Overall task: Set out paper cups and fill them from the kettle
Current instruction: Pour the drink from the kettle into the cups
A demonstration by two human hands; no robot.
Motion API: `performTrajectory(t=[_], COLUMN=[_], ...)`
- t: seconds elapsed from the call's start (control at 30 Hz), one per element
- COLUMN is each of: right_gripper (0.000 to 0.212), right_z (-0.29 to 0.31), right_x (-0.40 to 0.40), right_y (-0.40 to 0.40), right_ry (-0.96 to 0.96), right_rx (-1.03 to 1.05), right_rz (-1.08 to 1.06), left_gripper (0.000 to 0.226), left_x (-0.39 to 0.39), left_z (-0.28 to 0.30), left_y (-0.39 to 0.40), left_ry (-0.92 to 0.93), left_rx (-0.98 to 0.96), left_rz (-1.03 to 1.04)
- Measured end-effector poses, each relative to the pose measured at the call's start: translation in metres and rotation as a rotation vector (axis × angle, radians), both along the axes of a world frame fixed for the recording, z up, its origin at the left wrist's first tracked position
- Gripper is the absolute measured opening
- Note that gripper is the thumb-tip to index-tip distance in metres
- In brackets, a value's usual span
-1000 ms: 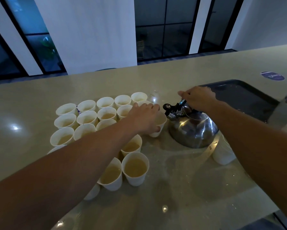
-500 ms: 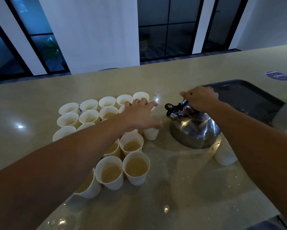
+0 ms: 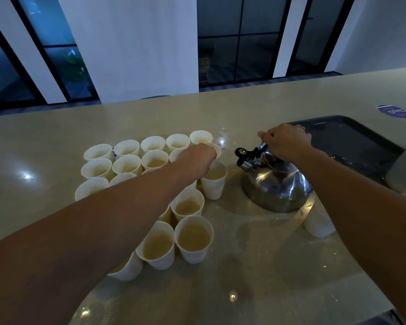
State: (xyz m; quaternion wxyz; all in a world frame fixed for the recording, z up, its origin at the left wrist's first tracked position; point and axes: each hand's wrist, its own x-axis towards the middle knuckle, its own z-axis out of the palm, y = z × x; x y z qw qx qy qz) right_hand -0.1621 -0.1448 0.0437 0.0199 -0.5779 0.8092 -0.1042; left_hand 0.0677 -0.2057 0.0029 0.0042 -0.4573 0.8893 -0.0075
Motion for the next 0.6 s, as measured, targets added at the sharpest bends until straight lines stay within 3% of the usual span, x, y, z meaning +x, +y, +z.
performTrajectory(t=[0.3,0.6], right_gripper=[0.052,0.049], right_z=[0.0024,0.0015], right_x=[0.0035,0.0036], right_y=[0.0014,0.0007], right_ry=[0.001,0.014], right_rx=[0.002,0.003], right_rz=[0.004,-0.013], left_gripper=[0.033,0.03], left_x=[0.0031,0.0017], left_z=[-0.0021,0.0035], left_y=[-0.0046,0.0017], left_ry=[0.115,0.108], left_rx=[0.046,0.035], left_rz=[-0.04,-0.032])
